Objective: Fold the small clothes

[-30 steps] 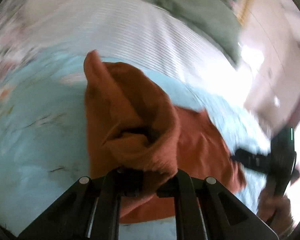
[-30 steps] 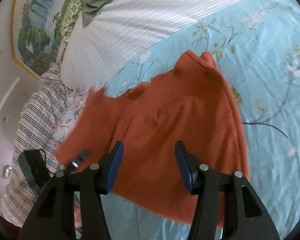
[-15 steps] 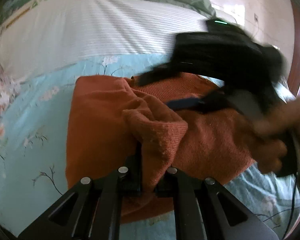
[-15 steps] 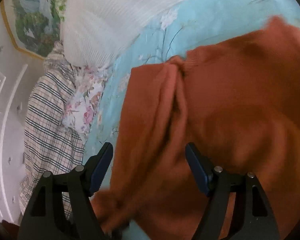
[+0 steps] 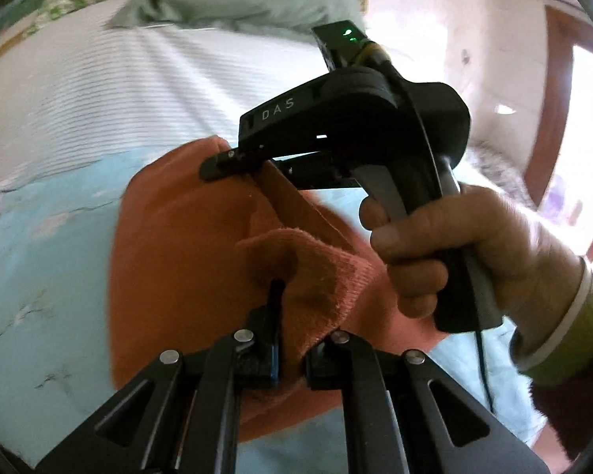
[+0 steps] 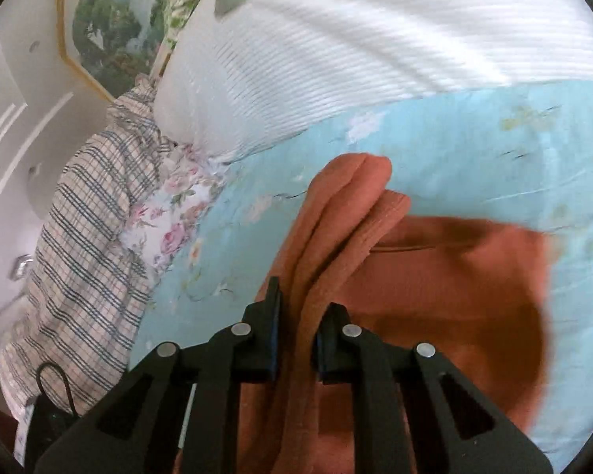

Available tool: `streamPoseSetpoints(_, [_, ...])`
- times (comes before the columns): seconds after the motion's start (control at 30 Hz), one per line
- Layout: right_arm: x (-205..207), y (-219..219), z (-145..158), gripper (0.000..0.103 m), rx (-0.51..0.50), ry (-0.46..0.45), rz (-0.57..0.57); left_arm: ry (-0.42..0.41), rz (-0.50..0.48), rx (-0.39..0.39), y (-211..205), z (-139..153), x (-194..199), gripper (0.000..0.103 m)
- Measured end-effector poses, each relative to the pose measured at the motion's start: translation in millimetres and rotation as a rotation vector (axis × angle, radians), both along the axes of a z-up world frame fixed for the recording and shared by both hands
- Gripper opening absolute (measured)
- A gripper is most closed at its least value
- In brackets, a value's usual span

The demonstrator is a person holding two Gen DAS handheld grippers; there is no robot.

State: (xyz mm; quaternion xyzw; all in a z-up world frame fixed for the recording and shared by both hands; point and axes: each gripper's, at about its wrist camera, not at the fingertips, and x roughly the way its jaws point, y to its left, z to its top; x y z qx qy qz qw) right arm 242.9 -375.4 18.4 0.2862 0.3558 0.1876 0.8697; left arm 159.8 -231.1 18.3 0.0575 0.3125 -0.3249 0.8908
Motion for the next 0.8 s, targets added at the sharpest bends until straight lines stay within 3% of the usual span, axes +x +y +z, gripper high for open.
streamPoseSetpoints(0.13, [-9,-36,-30,0.015,-0.03,0.092,-0.076,0.063,-0.078,-0.036,-37,-11,8,0.007])
streamPoseSetpoints(0.3, [-18,-57,-71,0.015,-0.01,0.16,-0.119,0.12,-0.119,0.033,-71,-39,6,0.007])
streamPoseSetpoints(0.5, [-29,-60,-63,0.015,-0.03,0.112,-0.136,0.105,-0.132,0.053,-78,-39,9,0.007])
streamPoseSetpoints(0.67, [-30,-58,-74,0.015,-0.099,0.157,-0.161,0.129,-0.152,0.081,-89,-56,14,0.009])
streamPoseSetpoints(0.77, [-39,-58,-68,0.017,-0.098,0.143,-0.2,0.146,-0.142,0.067,-83,-56,14,0.015])
streamPoseSetpoints(0.8, [-43,-58,-64,0.018,-0.095,0.136,-0.216,0.156,-0.14,0.056,-78,-54,14,0.024])
